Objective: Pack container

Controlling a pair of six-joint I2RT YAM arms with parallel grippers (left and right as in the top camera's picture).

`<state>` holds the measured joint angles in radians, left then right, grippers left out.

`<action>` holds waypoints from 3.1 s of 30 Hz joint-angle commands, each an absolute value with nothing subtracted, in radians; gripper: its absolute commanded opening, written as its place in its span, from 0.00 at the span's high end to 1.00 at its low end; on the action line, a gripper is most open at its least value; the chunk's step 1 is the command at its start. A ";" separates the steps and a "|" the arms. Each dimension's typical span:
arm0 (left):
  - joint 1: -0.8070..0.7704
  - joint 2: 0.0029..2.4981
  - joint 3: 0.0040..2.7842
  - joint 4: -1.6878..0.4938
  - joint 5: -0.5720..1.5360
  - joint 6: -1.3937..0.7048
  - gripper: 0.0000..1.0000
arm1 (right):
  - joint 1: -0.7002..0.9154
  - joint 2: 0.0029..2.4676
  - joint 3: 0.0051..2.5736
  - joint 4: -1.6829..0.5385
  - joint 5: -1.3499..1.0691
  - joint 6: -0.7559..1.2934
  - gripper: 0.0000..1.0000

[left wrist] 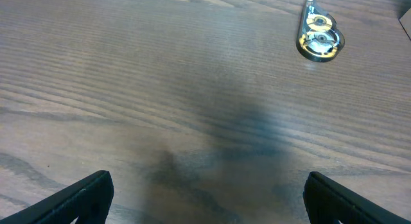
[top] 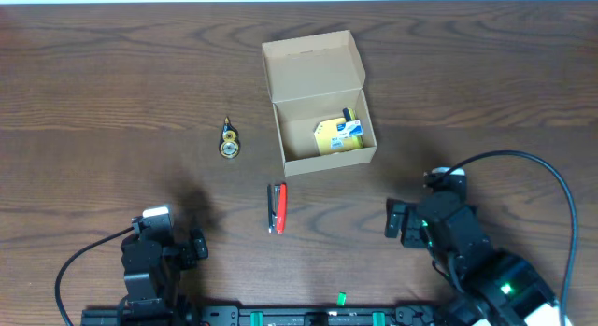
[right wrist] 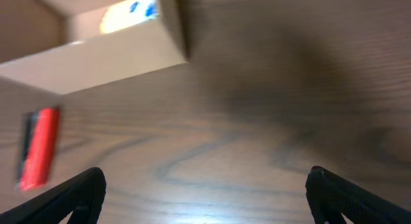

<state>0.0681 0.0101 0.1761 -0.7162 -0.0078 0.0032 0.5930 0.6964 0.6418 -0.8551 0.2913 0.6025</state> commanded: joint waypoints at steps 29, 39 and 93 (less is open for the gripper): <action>0.065 0.004 0.160 -0.725 -0.019 0.000 0.04 | 0.063 0.079 0.155 -0.653 -0.006 0.021 0.01; 0.065 0.004 0.160 -0.725 -0.019 0.000 0.05 | 0.059 0.005 0.157 -0.701 -0.012 0.021 0.01; 0.065 1.225 1.105 -0.681 0.110 -0.135 0.05 | 0.059 0.006 0.157 -0.700 -0.012 0.021 0.01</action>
